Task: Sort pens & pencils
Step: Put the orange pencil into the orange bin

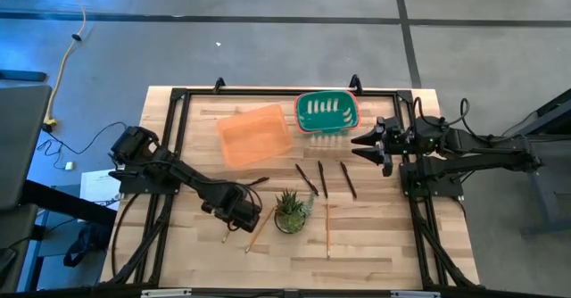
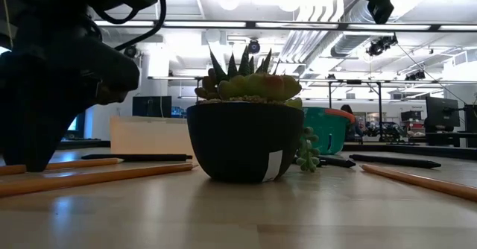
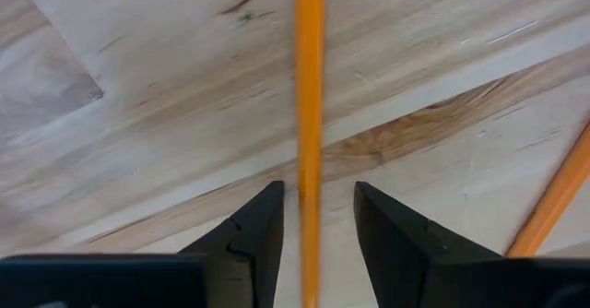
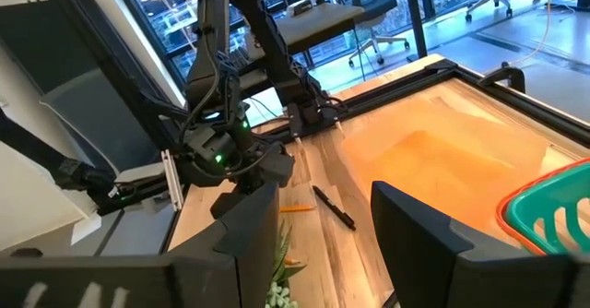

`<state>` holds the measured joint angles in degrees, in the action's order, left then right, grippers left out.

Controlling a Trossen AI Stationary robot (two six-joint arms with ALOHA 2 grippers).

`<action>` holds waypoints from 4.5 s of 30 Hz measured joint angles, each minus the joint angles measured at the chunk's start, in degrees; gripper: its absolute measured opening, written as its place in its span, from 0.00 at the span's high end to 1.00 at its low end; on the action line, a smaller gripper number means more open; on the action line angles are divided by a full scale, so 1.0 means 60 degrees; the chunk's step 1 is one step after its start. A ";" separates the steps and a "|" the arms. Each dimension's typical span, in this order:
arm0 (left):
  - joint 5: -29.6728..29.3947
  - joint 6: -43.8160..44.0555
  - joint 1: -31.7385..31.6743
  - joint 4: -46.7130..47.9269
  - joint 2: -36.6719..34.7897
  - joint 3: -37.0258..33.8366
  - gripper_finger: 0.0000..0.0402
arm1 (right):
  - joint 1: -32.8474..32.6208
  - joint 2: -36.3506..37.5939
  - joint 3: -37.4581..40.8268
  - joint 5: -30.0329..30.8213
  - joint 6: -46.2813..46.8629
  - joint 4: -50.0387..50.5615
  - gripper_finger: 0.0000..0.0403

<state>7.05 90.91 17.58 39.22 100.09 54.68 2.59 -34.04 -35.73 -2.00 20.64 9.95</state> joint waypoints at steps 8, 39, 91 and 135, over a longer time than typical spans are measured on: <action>-0.0084 0.0183 0.0004 0.0029 0.0007 -0.0004 0.94 | 0.0003 0.0000 0.0000 0.0000 -0.0018 0.0130 0.59; -0.0242 0.0423 0.0011 0.0053 0.0012 0.0018 0.98 | 0.0001 -0.0004 0.0000 -0.0001 0.0160 0.0206 0.59; -0.0703 0.0033 0.0007 0.1235 0.0048 0.0372 1.00 | 0.0004 0.0000 0.0000 0.0000 0.0229 0.0285 0.59; -0.0711 -0.0145 0.0015 0.0666 0.0456 0.0412 0.88 | 0.0003 -0.0003 0.0000 0.0000 -0.0022 0.0318 0.59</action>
<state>2.78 90.04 17.67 43.22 102.83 57.14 2.61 -34.06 -35.73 -2.00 20.51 11.86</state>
